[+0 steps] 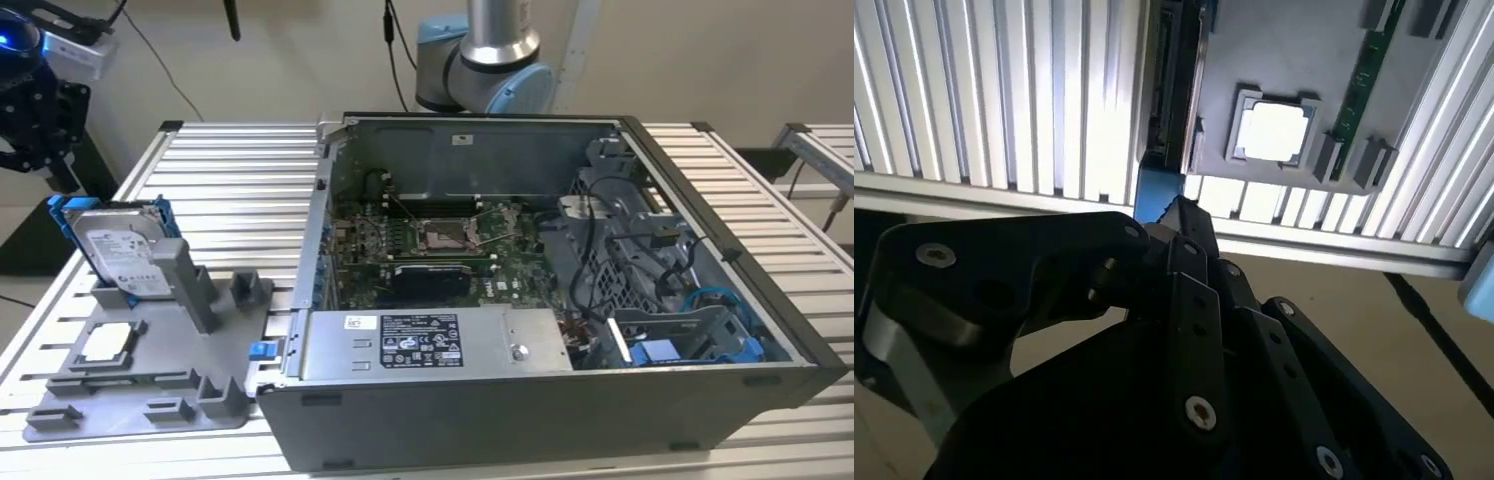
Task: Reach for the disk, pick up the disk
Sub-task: 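Pick up the disk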
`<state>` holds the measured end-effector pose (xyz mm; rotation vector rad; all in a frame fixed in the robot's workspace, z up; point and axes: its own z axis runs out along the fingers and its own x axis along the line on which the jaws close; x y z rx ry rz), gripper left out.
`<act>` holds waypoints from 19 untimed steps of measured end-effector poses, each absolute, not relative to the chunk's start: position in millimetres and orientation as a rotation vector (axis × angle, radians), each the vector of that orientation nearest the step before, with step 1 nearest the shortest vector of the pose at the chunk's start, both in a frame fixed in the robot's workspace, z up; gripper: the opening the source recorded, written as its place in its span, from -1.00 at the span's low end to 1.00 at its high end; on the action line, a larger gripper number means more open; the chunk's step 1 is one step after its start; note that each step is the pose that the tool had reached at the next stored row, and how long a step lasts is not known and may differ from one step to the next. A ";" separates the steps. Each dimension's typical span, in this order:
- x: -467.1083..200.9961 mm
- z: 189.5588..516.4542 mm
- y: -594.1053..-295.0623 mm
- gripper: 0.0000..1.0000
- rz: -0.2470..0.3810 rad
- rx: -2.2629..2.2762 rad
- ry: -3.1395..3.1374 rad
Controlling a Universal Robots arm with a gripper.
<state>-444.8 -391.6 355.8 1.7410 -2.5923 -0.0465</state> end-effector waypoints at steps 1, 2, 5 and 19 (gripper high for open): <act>-444.8 355.6 -391.6 -1.00 -0.046 1.764 -2.577; -444.8 355.2 -391.6 -1.00 -0.045 1.787 -2.561; -444.9 354.4 -391.5 -1.00 -0.043 1.851 -2.516; -444.8 352.7 -389.2 1.00 -0.038 1.915 -2.472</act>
